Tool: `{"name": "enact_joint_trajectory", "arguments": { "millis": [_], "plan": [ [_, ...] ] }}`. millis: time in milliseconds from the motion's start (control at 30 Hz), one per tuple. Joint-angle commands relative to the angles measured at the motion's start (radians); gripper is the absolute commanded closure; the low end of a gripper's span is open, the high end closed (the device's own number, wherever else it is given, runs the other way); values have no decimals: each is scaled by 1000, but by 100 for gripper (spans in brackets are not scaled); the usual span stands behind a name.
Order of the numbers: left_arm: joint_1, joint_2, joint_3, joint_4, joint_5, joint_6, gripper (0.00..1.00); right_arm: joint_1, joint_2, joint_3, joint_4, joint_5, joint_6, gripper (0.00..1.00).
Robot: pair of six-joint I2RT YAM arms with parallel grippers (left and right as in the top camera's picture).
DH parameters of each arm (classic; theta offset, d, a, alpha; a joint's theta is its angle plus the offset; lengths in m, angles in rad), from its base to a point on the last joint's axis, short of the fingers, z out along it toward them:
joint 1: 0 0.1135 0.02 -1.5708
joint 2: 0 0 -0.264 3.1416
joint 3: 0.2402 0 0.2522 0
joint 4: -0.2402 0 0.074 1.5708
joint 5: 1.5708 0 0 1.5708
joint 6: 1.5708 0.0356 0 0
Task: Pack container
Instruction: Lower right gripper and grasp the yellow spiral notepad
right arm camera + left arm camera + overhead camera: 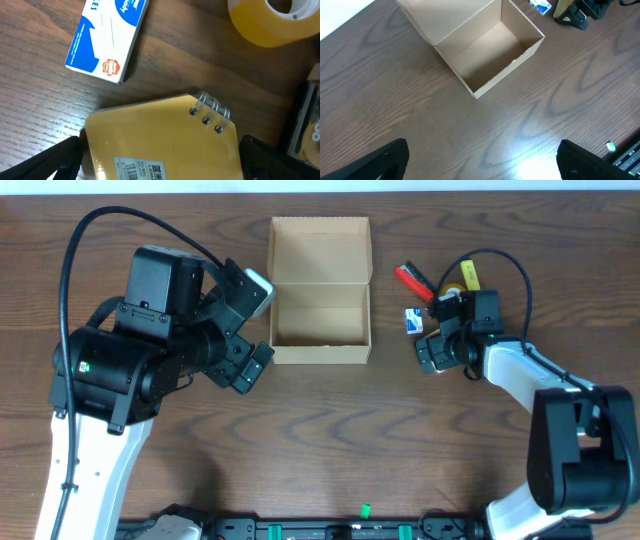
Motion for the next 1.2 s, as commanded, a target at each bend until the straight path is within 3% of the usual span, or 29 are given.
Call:
{"name": "enact_joint_trajectory", "arguments": {
  "millis": [0, 567, 800, 967, 1167],
  "plan": [
    [1, 2, 16, -3, -6, 7, 5, -6, 36, 11, -3, 2, -8, 1],
    [1, 2, 16, -3, -6, 7, 5, -6, 58, 11, 5, 3, -7, 12],
    [1, 2, 16, -3, -6, 7, 5, -6, 58, 11, 19, 5, 1, 33],
    [1, 2, 16, -3, -6, 7, 5, -6, 56, 42, 28, 18, 67, 36],
    [1, 2, 16, -3, -6, 7, 5, -5, 33, 199, -96, 18, 90, 50]
  ]
}}
